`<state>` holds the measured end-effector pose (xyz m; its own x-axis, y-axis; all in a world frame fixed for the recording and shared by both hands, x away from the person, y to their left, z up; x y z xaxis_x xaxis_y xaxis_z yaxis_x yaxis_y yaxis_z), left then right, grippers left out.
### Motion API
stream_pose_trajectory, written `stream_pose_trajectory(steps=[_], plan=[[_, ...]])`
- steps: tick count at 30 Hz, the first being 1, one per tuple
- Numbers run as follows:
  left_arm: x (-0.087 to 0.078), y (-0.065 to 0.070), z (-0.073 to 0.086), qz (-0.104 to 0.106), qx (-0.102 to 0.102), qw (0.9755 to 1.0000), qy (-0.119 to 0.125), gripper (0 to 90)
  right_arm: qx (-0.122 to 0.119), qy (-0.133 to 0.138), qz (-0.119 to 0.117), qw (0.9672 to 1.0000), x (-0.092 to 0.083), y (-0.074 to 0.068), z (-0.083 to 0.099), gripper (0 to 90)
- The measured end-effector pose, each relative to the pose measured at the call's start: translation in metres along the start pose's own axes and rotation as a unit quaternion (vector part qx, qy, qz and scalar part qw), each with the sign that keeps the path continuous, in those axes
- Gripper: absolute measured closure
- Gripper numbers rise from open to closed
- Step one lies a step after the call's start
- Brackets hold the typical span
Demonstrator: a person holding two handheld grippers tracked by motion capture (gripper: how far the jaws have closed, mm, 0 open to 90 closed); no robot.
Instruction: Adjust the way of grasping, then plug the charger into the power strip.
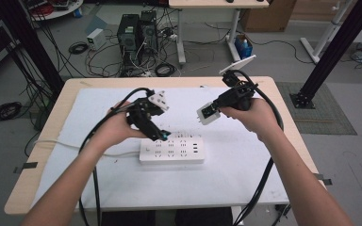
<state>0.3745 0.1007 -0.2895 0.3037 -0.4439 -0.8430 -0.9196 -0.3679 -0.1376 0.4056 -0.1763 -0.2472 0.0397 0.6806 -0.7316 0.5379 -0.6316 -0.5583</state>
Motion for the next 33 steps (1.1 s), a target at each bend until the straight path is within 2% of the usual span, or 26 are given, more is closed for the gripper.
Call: stream_pose_trajectory(steps=[1, 2, 4, 5, 9, 11, 14, 19, 20, 21, 23, 24, 26, 27, 28, 29, 32, 33], plan=[[-0.002, -0.004, 0.008, 0.0, -0.008, 0.9996, -0.026, 20.9, -0.017, -0.012, 0.033, 0.9992, -0.003, -0.003, -0.001, 62.2], [-0.004, -0.009, 0.015, 0.002, -0.019, 0.9983, -0.056, 20.9, -0.031, -0.021, 0.051, 0.998, -0.004, -0.005, -0.002, 62.2], [-0.006, -0.018, 0.03, 0.008, -0.05, 0.9941, -0.095, 20.9, -0.052, -0.036, 0.084, 0.9945, -0.005, -0.008, -0.003, 62.2], [-0.007, -0.022, 0.036, 0.011, -0.057, 0.992, -0.112, 20.9, -0.061, -0.042, 0.098, 0.9924, -0.005, -0.009, -0.004, 62.2], [-0.008, -0.035, 0.056, 0.002, -0.095, 0.9856, -0.14, 20.9, -0.095, -0.066, 0.131, 0.9846, -0.001, -0.012, -0.005, 62.2], [-0.009, -0.041, 0.064, -0.002, -0.103, 0.9828, -0.153, 20.9, -0.112, -0.084, 0.145, 0.9795, 0.001, -0.014, -0.006, 62.2], [-0.01, -0.046, 0.072, -0.011, -0.114, 0.9803, -0.161, 20.9, -0.136, -0.109, 0.159, 0.9719, 0.005, -0.015, -0.007, 62.2], [-0.015, -0.045, 0.079, -0.006, -0.117, 0.9817, -0.15, 20.9, -0.158, -0.12, 0.163, 0.9665, 0.009, -0.021, -0.011, 62.2], [-0.015, -0.044, 0.08, -0.007, -0.119, 0.9814, -0.151, 20.9, -0.17, -0.128, 0.163, 0.9636, 0.01, -0.023, -0.012, 62.2], [-0.015, -0.044, 0.08, -0.007, -0.119, 0.9814, -0.151, 20.9, -0.17, -0.128, 0.163, 0.9636, 0.01, -0.023, -0.012, 62.2], [-0.016, -0.044, 0.083, -0.007, -0.126, 0.9812, -0.146, 20.9, -0.183, -0.139, 0.167, 0.9589, 0.016, -0.026, -0.013, 62.2], [-0.016, -0.044, 0.084, -0.007, -0.126, 0.9812, -0.146, 20.9, -0.187, -0.14, 0.167, 0.9578, 0.017, -0.027, -0.014, 62.2], [-0.017, -0.043, 0.085, -0.007, -0.126, 0.9812, -0.146, 20.9, -0.204, -0.148, 0.167, 0.953, 0.022, -0.028, -0.015, 62.2], [-0.017, -0.043, 0.085, -0.007, -0.123, 0.9815, -0.146, 20.9, -0.213, -0.16, 0.166, 0.9495, 0.03, -0.028, -0.017, 62.2], [-0.017, -0.043, 0.086, -0.007, -0.122, 0.9817, -0.147, 20.9, -0.213, -0.16, 0.166, 0.9495, 0.03, -0.028, -0.017, 62.2], [-0.018, -0.042, 0.086, -0.009, -0.122, 0.9817, -0.146, 20.9, -0.219, -0.164, 0.167, 0.9473, 0.033, -0.029, -0.018, 62.2], [-0.02, -0.041, 0.086, -0.007, -0.12, 0.9823, -0.144, 20.9, -0.236, -0.183, 0.166, 0.9399, 0.046, -0.03, -0.021, 62.2], [-0.02, -0.04, 0.087, -0.008, -0.12, 0.9823, -0.144, 20.9, -0.246, -0.192, 0.165, 0.9356, 0.053, -0.03, -0.022, 62.2]])
Point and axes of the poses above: each handheld gripper's, and its own axes: x roughly forward along the jaws, z roughly out of its underside, y roughly to its right, the point moved 1 cm from there along x, roughly forward along the jaws, and after that the axes turned 3 degrees about -z, right-handed, at the moved point
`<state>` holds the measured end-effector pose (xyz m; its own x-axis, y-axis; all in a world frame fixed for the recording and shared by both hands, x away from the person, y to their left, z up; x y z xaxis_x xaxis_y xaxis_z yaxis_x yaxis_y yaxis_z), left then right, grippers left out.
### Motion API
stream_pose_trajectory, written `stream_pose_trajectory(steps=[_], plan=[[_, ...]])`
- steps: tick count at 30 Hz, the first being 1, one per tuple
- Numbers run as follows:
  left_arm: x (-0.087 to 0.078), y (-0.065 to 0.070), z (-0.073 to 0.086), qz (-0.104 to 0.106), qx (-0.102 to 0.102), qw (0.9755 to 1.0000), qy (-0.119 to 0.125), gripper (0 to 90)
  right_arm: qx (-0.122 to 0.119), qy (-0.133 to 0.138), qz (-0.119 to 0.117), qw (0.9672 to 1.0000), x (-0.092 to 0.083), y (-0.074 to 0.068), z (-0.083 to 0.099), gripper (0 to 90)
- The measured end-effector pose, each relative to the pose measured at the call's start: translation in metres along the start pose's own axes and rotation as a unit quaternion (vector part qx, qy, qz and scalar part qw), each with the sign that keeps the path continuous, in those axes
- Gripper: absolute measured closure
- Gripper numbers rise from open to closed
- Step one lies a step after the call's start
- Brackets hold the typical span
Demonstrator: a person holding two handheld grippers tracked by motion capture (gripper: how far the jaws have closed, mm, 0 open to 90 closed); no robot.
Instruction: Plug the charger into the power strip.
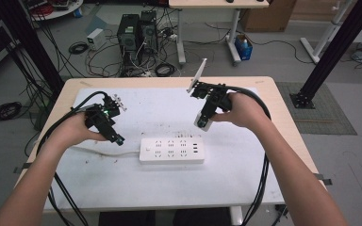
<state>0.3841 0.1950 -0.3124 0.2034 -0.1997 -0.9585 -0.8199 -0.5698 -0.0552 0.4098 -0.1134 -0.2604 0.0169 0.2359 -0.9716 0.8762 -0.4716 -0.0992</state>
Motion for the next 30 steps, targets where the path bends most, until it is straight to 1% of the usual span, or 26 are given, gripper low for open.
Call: stream_pose_trajectory(steps=[1, 3, 4, 6, 7, 8, 9, 10, 11, 12, 13, 14, 15, 16, 18, 19, 22, 23, 24, 26, 27, 28, 30], plan=[[0.0, 0.001, 0.0, -0.001, 0.003, 1.0, 0.0, 20.9, -0.009, -0.002, 0.003, 1.0, 0.003, 0.0, -0.002, 62.2], [0.0, 0.002, 0.002, 0.001, 0.002, 1.0, 0.006, 20.9, -0.029, -0.015, 0.005, 0.9994, 0.013, -0.003, -0.009, 62.2], [0.001, 0.002, 0.003, 0.004, 0.005, 1.0, 0.005, 20.9, -0.048, -0.027, 0.006, 0.9984, 0.023, -0.005, -0.015, 62.2], [0.001, 0.002, 0.003, 0.005, 0.006, 1.0, 0.005, 20.9, -0.048, -0.027, 0.006, 0.9984, 0.023, -0.005, -0.015, 62.2], [0.003, 0.003, 0.005, 0.006, 0.005, 1.0, 0.005, 20.9, -0.059, -0.031, 0.006, 0.9977, 0.028, -0.007, -0.018, 62.2], [0.004, 0.003, 0.006, 0.006, 0.006, 0.9999, 0.006, 20.9, -0.103, -0.038, 0.004, 0.994, 0.041, -0.01, -0.023, 62.2], [0.005, 0.003, 0.007, 0.006, 0.008, 0.9999, 0.005, 20.9, -0.11, -0.045, 0.002, 0.9929, 0.047, -0.012, -0.025, 62.2], [0.005, 0.004, 0.007, 0.006, 0.006, 0.9999, 0.007, 20.9, -0.125, -0.052, 0.001, 0.9909, 0.053, -0.013, -0.028, 62.2], [0.005, 0.004, 0.008, 0.004, 0.011, 0.9999, 0.006, 20.9, -0.146, -0.057, 0.004, 0.9876, 0.06, -0.015, -0.029, 62.2], [0.005, 0.005, 0.009, 0.004, 0.009, 0.9999, 0.009, 20.9, -0.165, -0.062, 0.003, 0.9844, 0.066, -0.016, -0.031, 62.2], [0.005, 0.005, 0.009, 0.004, 0.009, 0.9999, 0.009, 20.9, -0.165, -0.062, 0.003, 0.9844, 0.066, -0.016, -0.031, 62.2], [0.004, 0.005, 0.01, 0.004, 0.011, 0.9999, 0.009, 20.9, -0.18, -0.066, -0.001, 0.9815, 0.072, -0.017, -0.033, 62.2], [0.003, 0.006, 0.011, 0.003, 0.013, 0.9999, 0.008, 20.9, -0.209, -0.074, 0.005, 0.975, 0.084, -0.019, -0.038, 62.2], [0.001, 0.006, 0.012, 0.002, 0.011, 0.9999, 0.011, 20.9, -0.209, -0.08, 0.003, 0.9746, 0.088, -0.019, -0.04, 62.2], [-0.001, 0.007, 0.013, 0.0, 0.012, 0.9999, 0.012, 20.9, -0.229, -0.085, 0.007, 0.9696, 0.095, -0.02, -0.042, 62.3], [-0.003, 0.007, 0.014, -0.001, 0.013, 0.9998, 0.012, 20.9, -0.235, -0.087, 0.005, 0.9681, 0.098, -0.02, -0.044, 62.2], [-0.005, 0.007, 0.016, -0.001, 0.011, 0.9998, 0.016, 20.9, -0.238, -0.099, -0.002, 0.9663, 0.104, -0.02, -0.045, 62.2], [-0.005, 0.007, 0.017, -0.001, 0.012, 0.9998, 0.016, 20.9, -0.24, -0.099, -0.002, 0.9658, 0.106, -0.02, -0.045, 62.2], [-0.005, 0.007, 0.018, -0.001, 0.01, 0.9998, 0.018, 20.9, -0.253, -0.096, 0.0, 0.9628, 0.107, -0.019, -0.046, 62.3], [-0.004, 0.007, 0.018, -0.001, 0.008, 0.9998, 0.018, 20.9, -0.251, -0.096, 0.004, 0.9632, 0.109, -0.019, -0.046, 62.3], [-0.004, 0.007, 0.019, -0.002, 0.009, 0.9998, 0.017, 20.9, -0.251, -0.102, 0.002, 0.9625, 0.111, -0.019, -0.045, 62.2], [-0.003, 0.007, 0.019, -0.001, 0.01, 0.9998, 0.017, 20.9, -0.256, -0.098, 0.005, 0.9616, 0.111, -0.019, -0.045, 62.3], [-0.001, 0.007, 0.019, 0.002, 0.009, 0.9998, 0.016, 20.9, -0.255, -0.094, 0.006, 0.9623, 0.111, -0.018, -0.045, 62.2]])
Point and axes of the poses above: each handheld gripper's, and its own axes: x roughly forward along the jaws, z roughly out of its underside, y roughly to its right, the point moved 1 cm from there along x, roughly forward along the jaws, and after that the axes turned 3 degrees about -z, right-handed, at the moved point
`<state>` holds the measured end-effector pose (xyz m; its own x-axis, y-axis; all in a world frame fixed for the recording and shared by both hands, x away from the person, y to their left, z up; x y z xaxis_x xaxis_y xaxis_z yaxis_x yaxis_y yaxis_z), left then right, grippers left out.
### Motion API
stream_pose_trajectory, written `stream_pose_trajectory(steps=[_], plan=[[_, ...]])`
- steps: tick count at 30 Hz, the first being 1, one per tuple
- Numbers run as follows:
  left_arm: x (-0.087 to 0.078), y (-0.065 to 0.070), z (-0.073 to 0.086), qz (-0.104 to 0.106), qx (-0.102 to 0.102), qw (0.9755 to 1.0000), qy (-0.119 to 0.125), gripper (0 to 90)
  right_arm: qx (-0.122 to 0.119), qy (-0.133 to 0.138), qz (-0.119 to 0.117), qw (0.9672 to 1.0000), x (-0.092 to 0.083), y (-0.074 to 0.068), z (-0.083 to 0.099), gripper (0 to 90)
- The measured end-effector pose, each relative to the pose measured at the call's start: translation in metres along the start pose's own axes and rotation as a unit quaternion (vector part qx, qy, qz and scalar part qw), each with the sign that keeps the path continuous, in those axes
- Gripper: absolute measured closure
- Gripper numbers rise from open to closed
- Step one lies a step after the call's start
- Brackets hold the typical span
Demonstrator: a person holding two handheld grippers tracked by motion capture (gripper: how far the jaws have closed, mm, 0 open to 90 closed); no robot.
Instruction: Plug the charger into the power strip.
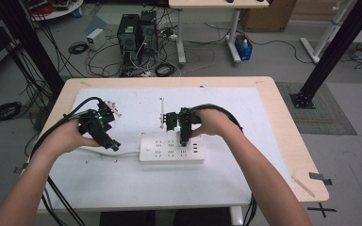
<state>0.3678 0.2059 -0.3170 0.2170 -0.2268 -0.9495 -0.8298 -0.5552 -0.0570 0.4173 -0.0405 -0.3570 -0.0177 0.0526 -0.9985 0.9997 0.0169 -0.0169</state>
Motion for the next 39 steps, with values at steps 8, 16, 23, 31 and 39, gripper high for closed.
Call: stream_pose_trajectory(steps=[8, 16, 23, 31, 39], plan=[[0.003, 0.0, -0.003, 0.003, 0.004, 1.0, -0.003, 20.9, -0.018, -0.003, -0.012, 0.9998, 0.007, 0.001, -0.001, 62.6], [0.009, -0.001, -0.003, 0.011, 0.002, 0.9999, -0.002, 20.9, -0.013, -0.012, 0.003, 0.9998, 0.015, -0.002, 0.0, 63.2], [0.01, 0.001, -0.009, 0.014, 0.008, 0.9999, 0.001, 20.9, -0.008, 0.002, 0.005, 1.0, 0.018, -0.003, 0.002, 63.2], [0.013, 0.0, -0.011, 0.019, 0.013, 0.9997, 0.003, 20.9, -0.008, 0.021, -0.009, 0.9997, 0.02, 0.002, 0.004, 62.1], [0.01, -0.008, -0.003, 0.009, 0.005, 0.9999, 0.004, 20.9, 0.139, 0.087, -0.024, 0.9861, -0.011, 0.006, 0.039, 22.3]])
Point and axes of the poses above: each handheld gripper's, and its own axes: x roughly forward along the jaws, z roughly out of its underside, y roughly to its right, the point moved 1 cm from there along x, roughly forward along the jaws, and after that the axes turned 3 degrees about -z, right-handed, at the moved point
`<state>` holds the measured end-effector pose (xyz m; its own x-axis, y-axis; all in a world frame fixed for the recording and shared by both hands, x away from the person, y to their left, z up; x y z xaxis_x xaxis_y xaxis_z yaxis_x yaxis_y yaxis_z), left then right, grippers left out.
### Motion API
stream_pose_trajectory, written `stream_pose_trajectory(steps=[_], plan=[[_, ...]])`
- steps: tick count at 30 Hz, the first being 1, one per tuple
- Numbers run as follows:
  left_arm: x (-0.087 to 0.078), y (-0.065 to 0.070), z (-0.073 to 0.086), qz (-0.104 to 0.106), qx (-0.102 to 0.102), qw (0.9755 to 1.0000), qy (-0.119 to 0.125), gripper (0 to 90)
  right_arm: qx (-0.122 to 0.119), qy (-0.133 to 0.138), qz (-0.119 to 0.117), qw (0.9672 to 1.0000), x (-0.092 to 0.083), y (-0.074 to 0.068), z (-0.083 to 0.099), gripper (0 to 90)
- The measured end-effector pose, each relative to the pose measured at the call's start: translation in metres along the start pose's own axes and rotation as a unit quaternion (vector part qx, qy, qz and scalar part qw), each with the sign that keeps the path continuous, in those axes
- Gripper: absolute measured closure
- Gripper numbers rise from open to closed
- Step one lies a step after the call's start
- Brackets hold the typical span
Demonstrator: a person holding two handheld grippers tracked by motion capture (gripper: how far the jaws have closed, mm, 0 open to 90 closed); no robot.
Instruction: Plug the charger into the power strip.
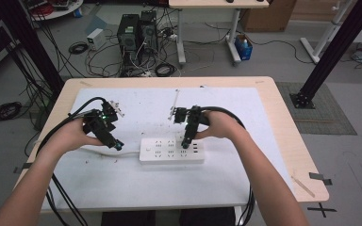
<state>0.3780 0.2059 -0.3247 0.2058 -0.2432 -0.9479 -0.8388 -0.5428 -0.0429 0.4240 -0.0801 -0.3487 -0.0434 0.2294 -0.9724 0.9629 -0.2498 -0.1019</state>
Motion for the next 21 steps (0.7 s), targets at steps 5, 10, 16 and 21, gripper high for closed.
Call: stream_pose_trajectory(steps=[5, 10, 16, 21], plan=[[-0.001, -0.006, 0.003, -0.011, -0.019, 0.9997, 0.011, 20.9, 0.169, 0.063, 0.067, 0.9814, -0.045, 0.011, 0.055, 22.2], [-0.001, -0.009, 0.003, -0.02, -0.022, 0.9995, 0.012, 20.9, 0.341, 0.102, 0.092, 0.93, -0.069, 0.022, 0.113, 22.1], [0.0, -0.011, 0.001, -0.02, -0.019, 0.9996, 0.007, 20.9, 0.376, 0.105, 0.099, 0.9154, -0.075, 0.022, 0.149, 22.0], [0.002, -0.009, -0.003, -0.019, -0.018, 0.9996, 0.009, 20.9, 0.388, 0.106, 0.098, 0.9103, -0.075, 0.021, 0.158, 22.0]])
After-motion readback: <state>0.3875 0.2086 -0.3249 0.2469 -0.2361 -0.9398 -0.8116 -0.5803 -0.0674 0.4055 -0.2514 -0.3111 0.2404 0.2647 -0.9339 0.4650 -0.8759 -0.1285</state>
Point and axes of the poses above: each handheld gripper's, and its own axes: x roughly forward along the jaws, z roughly out of its underside, y roughly to its right, the point moved 1 cm from there along x, roughly forward along the jaws, and after that the axes turned 3 degrees about -z, right-handed, at the moved point
